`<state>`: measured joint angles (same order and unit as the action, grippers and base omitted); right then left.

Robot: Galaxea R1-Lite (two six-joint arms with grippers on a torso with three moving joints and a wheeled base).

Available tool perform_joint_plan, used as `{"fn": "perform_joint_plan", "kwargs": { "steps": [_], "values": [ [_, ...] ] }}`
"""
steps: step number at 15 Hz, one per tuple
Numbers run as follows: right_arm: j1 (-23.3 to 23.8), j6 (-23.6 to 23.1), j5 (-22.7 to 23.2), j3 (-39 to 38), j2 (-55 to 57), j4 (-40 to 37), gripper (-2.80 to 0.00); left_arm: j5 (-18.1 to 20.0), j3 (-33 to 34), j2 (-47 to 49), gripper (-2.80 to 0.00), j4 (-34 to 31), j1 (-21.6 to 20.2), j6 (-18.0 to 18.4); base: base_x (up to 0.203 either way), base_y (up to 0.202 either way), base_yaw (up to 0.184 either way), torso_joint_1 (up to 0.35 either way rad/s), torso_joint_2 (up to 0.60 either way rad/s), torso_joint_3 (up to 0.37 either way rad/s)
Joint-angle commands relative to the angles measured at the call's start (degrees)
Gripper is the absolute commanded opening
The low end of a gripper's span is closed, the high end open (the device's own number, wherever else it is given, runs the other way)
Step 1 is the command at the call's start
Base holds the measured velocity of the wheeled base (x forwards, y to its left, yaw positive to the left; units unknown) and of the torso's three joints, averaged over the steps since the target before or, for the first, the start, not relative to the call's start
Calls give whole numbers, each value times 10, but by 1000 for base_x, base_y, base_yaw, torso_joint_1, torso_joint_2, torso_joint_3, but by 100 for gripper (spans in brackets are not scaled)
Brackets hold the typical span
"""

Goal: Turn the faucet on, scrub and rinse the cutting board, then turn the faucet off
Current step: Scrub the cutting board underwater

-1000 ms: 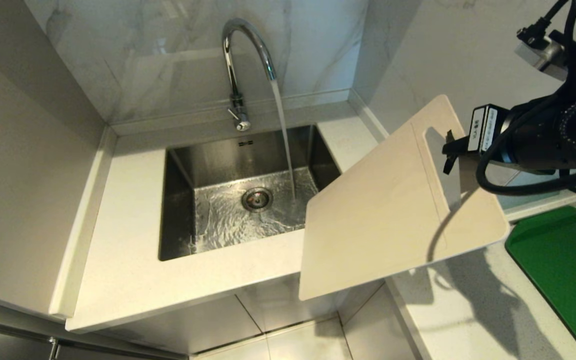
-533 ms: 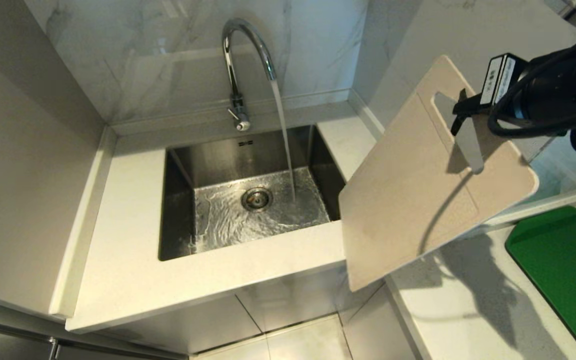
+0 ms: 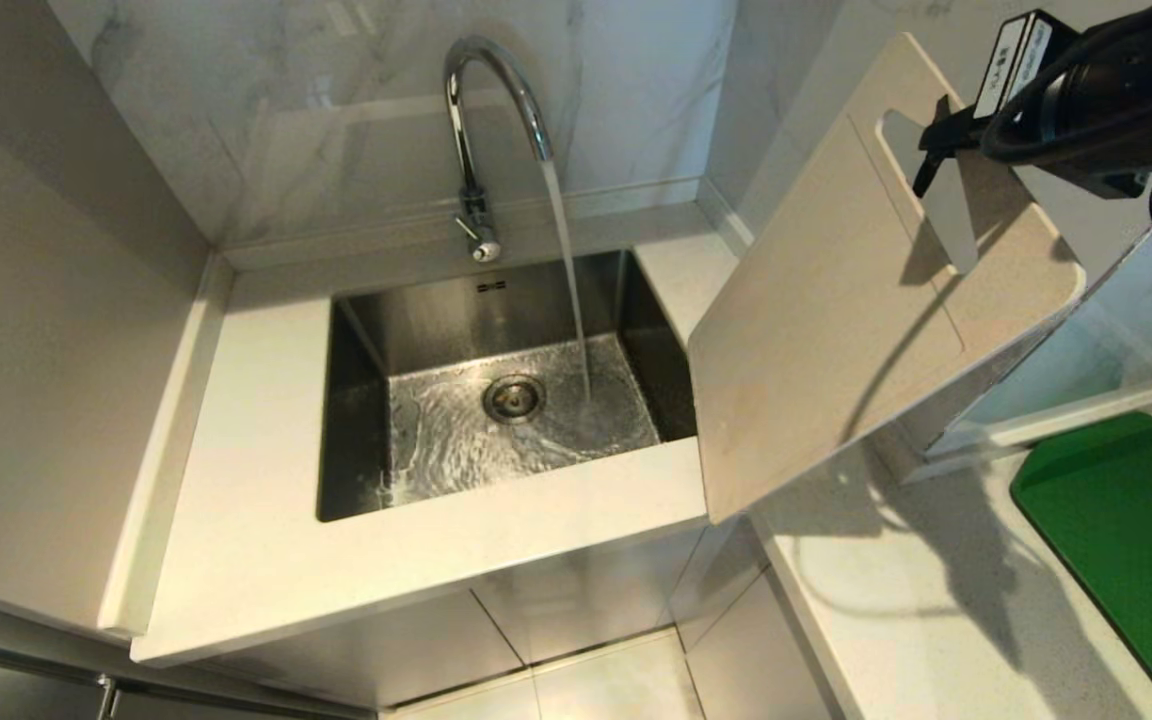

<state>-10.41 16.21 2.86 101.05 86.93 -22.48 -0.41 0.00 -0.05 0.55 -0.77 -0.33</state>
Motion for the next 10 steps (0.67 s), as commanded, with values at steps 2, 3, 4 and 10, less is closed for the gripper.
{"fn": "perform_joint_plan", "kwargs": {
  "steps": [2,3,4,10],
  "values": [
    [-1,33,0,46,20,-15,-280,0,1,-1,-280,0,0,1,0,0,0,0,0,0],
    [0,37,-1,47,23,-16,-280,0,0,-1,-280,1,0,0,0,0,0,0,0,0],
    [0,38,-1,48,29,-15,-280,0,1,-1,-280,0,0,0,0,0,0,0,0,0],
    [0,51,-1,59,43,-3,-280,0,0,-1,-280,0,0,0,0,0,0,0,0,0]
  ]
}}
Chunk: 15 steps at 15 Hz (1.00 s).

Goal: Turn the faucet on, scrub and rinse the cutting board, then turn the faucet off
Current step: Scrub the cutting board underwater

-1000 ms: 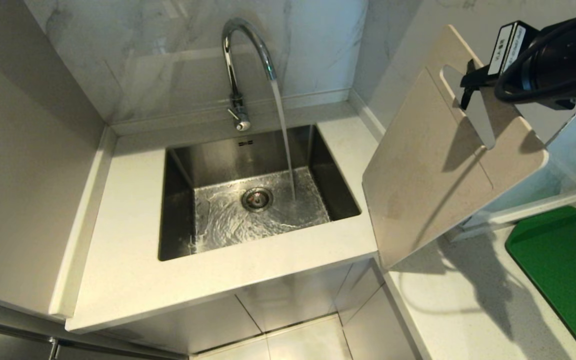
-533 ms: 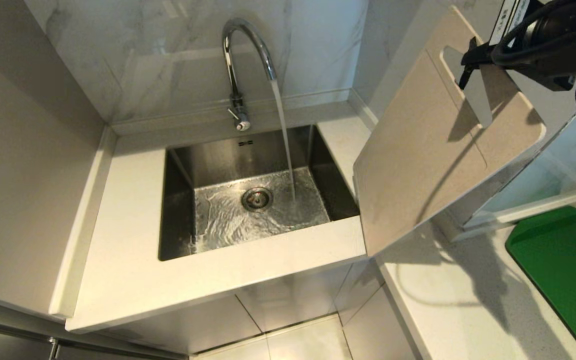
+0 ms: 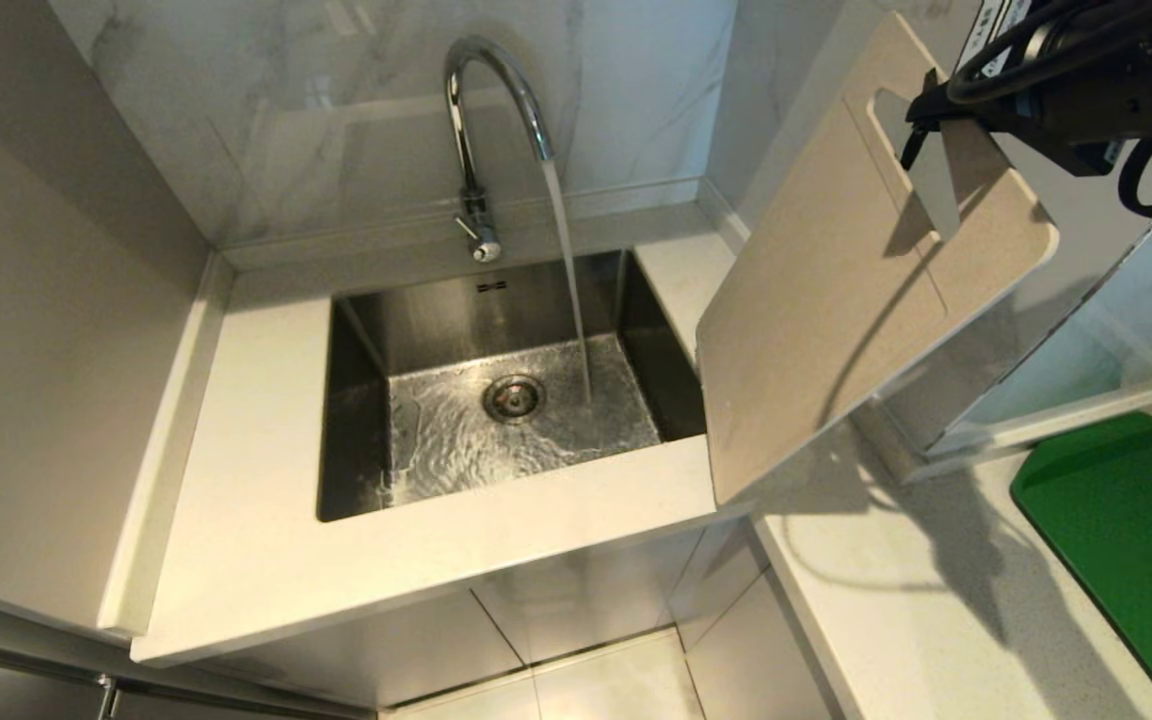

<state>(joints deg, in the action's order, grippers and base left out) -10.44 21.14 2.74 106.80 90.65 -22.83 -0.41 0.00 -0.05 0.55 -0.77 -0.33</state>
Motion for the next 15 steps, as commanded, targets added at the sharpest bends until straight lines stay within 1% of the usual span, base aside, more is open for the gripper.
{"fn": "perform_joint_plan", "kwargs": {
  "steps": [1,14,15],
  "values": [
    [-1,1,1,2,8,1,-280,0,1,-1,-280,1,0,0,0,0,0,0,0,0],
    [1,-3,-1,19,14,1,-280,0,0,-1,-280,-1,0,2,0,0,0,0,0,0],
    [1,-3,-1,19,15,1,-280,0,0,-1,-280,-1,0,2,163,0,-29,-25,-2,4]
  ]
}}
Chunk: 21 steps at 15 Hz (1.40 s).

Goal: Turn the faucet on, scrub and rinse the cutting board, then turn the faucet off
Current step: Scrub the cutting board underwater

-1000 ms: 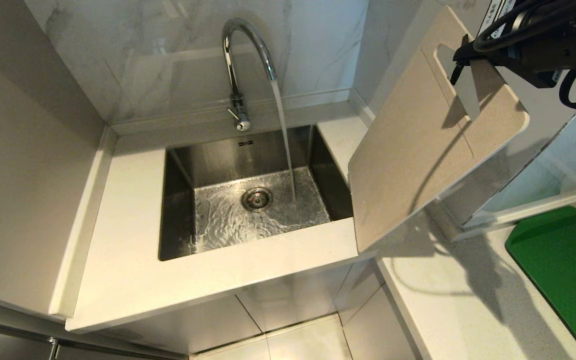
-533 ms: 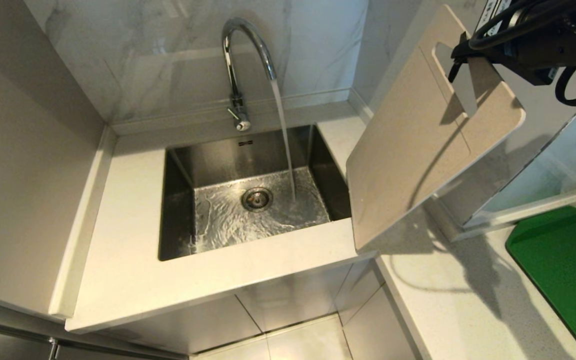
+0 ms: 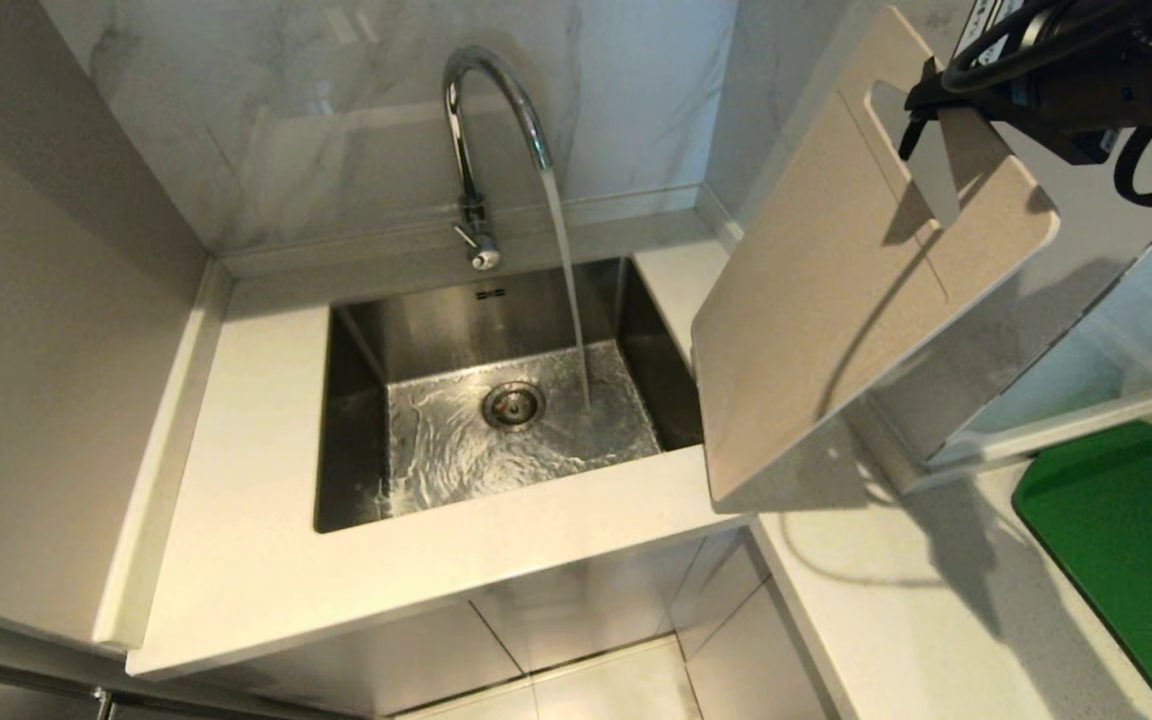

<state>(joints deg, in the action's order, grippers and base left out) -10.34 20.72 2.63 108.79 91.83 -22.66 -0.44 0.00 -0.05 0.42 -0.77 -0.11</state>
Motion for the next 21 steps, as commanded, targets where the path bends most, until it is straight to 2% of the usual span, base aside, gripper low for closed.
{"fn": "perform_joint_plan", "kwargs": {
  "steps": [1,14,17,21],
  "values": [
    [0,2,-1,-1,2,-1,-280,0,0,-1,-280,0,0,-1,175,0,12,-5,-2,7],
    [-1,5,-7,3,0,0,-280,-1,0,-1,-280,0,0,-2,192,0,-4,5,4,2],
    [-1,12,-6,5,6,2,-280,-1,0,-1,-280,0,0,-2,28,0,-10,2,3,0],
    [-2,68,-7,13,21,8,-280,-1,0,-1,-280,0,0,-2,0,0,0,0,0,0]
  ]
}}
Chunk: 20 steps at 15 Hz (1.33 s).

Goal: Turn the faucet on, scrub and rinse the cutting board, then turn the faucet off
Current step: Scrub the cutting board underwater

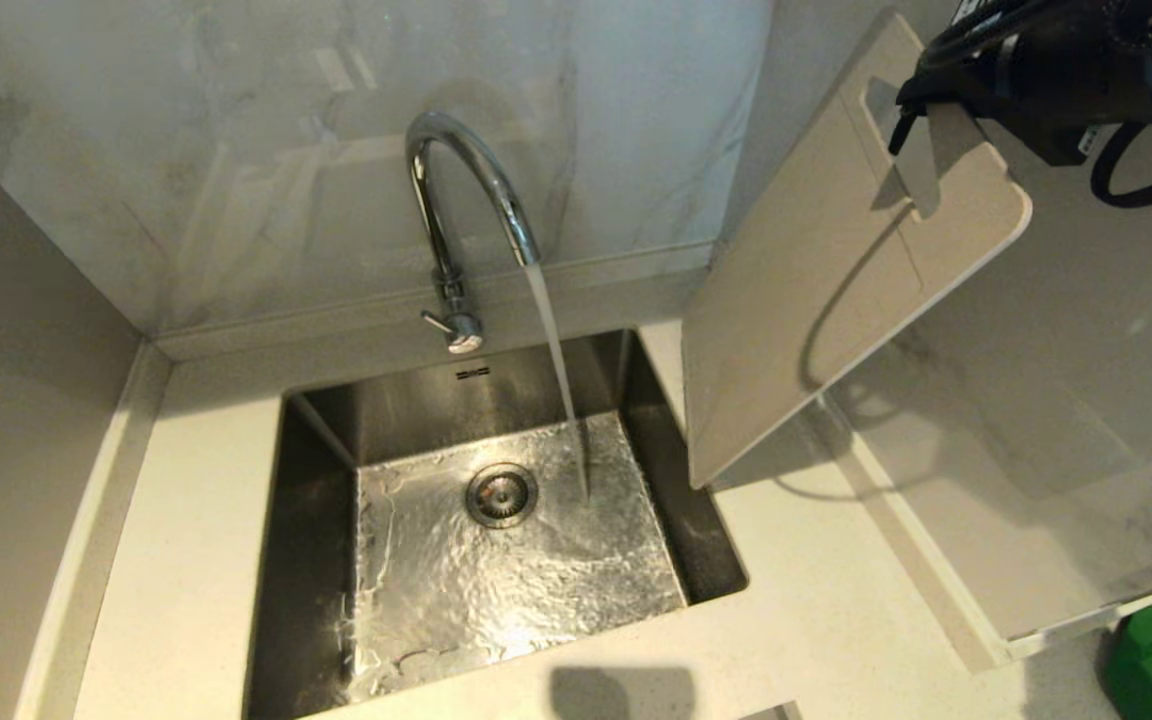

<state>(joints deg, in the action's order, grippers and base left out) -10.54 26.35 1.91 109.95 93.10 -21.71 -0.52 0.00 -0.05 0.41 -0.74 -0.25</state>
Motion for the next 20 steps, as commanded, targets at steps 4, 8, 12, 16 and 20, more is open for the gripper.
{"fn": "perform_joint_plan", "kwargs": {
  "steps": [4,8,12,16,20],
  "values": [
    [-17,124,1,13,39,-1,-280,0,0,-1,-280,0,0,0,0,0,0,0,0,0],
    [-56,247,2,14,69,6,-280,0,0,-1,-280,0,0,0,0,0,0,0,0,0],
    [-91,278,1,14,106,27,-280,0,0,-1,-280,0,0,1,0,0,0,0,0,0],
    [-92,283,0,14,149,69,-280,0,0,-1,-280,-1,0,2,0,0,0,0,0,0],
    [-112,308,0,14,172,88,-280,0,0,-1,-280,-1,0,1,0,0,0,0,0,0]
  ]
}}
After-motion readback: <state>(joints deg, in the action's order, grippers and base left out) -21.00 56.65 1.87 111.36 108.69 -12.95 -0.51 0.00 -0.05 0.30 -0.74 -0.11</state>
